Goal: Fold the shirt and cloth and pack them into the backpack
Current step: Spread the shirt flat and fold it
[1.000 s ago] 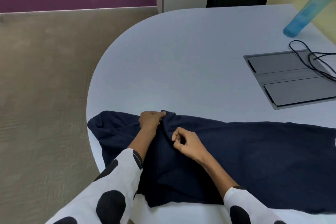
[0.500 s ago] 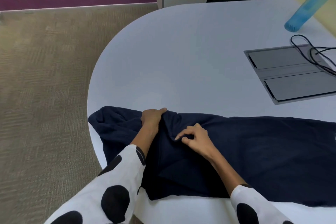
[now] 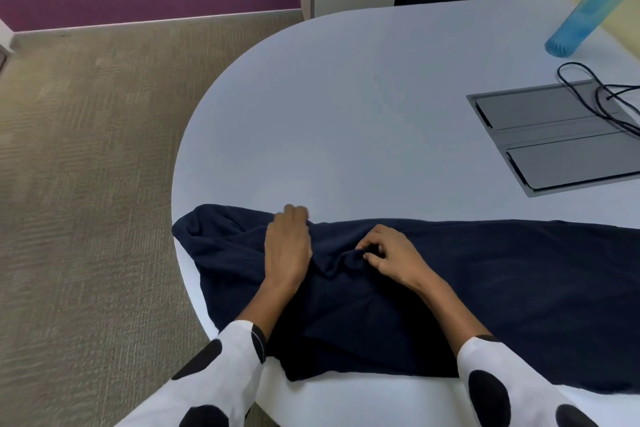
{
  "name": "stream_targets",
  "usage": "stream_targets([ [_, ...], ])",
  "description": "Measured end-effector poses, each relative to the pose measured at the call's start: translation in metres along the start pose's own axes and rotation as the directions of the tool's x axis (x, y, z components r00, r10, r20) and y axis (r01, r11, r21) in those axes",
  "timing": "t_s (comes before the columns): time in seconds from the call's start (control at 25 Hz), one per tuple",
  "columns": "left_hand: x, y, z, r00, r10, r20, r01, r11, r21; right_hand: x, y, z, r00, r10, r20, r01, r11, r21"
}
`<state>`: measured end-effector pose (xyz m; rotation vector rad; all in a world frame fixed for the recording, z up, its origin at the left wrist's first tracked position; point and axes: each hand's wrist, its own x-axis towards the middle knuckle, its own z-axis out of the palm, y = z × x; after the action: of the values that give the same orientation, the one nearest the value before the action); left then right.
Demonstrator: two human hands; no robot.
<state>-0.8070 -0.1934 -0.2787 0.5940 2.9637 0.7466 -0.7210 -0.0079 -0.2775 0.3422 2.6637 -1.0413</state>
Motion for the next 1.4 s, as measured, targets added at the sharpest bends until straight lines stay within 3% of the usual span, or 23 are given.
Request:
stream_targets([
  [0.08, -0.002, -0.012, 0.003, 0.948, 0.29, 0.128, -0.299, 0.953, 0.054, 0.004, 0.0, 0.005, 1.0, -0.004, -0.013, 0.004, 1.0, -0.016],
  [0.12, -0.004, -0.019, 0.004, 0.921, 0.337, 0.197, -0.359, 0.929, 0.09, 0.006, -0.001, 0.007, 1.0, -0.006, -0.03, 0.006, 1.0, -0.005],
  [0.24, -0.011, -0.039, 0.006, 0.941, 0.269, 0.206, -0.302, 0.941, 0.152, 0.008, -0.002, 0.01, 0.997, 0.046, -0.064, -0.039, 0.993, 0.108],
  [0.32, -0.017, -0.039, 0.001, 0.975, 0.195, 0.105, -0.196, 0.981, 0.006, 0.009, -0.005, 0.014, 0.995, 0.052, -0.082, -0.046, 0.996, 0.077],
  [0.4, -0.022, -0.028, -0.003, 0.968, 0.251, -0.027, -0.252, 0.966, -0.054, 0.009, -0.006, 0.025, 0.987, 0.008, -0.162, -0.006, 1.0, 0.01],
  [0.48, -0.028, -0.014, 0.001, 0.89, 0.453, -0.055, -0.453, 0.891, 0.019, 0.008, -0.005, 0.038, 0.954, -0.025, -0.3, 0.037, 0.999, 0.035],
  [0.56, -0.035, -0.009, 0.017, 0.784, 0.614, 0.093, -0.621, 0.774, 0.125, 0.005, 0.001, 0.048, 0.917, -0.035, -0.398, 0.067, 0.996, 0.067],
  [0.6, -0.036, -0.012, 0.025, 0.765, 0.615, 0.192, -0.643, 0.744, 0.178, 0.002, 0.003, 0.051, 0.902, -0.034, -0.431, 0.075, 0.994, 0.078],
  [0.68, -0.038, -0.027, 0.035, 0.808, 0.501, 0.31, -0.58, 0.768, 0.272, -0.004, 0.005, 0.06, 0.887, -0.035, -0.46, 0.065, 0.997, 0.048],
  [0.8, -0.041, -0.043, 0.035, 0.845, 0.353, 0.402, -0.493, 0.806, 0.328, -0.011, 0.003, 0.081, 0.942, -0.165, -0.291, 0.037, 0.916, -0.399],
  [0.84, -0.041, -0.043, 0.033, 0.842, 0.337, 0.421, -0.489, 0.806, 0.333, -0.012, 0.002, 0.086, 0.957, -0.17, -0.234, 0.042, 0.881, -0.471],
  [1.0, -0.032, -0.044, 0.019, 0.82, 0.401, 0.408, -0.543, 0.769, 0.337, -0.006, 0.0, 0.083, 0.989, -0.07, -0.127, 0.001, 0.876, -0.482],
  [1.2, -0.022, -0.084, -0.031, 0.9, 0.376, 0.222, -0.433, 0.831, 0.35, -0.004, -0.004, 0.073, 1.0, -0.01, -0.017, 0.001, 0.884, -0.467],
  [1.4, -0.017, -0.127, -0.089, 0.921, 0.211, 0.328, -0.36, 0.782, 0.509, 0.0, -0.013, 0.064, 0.993, 0.088, 0.073, -0.042, 0.871, -0.489],
])
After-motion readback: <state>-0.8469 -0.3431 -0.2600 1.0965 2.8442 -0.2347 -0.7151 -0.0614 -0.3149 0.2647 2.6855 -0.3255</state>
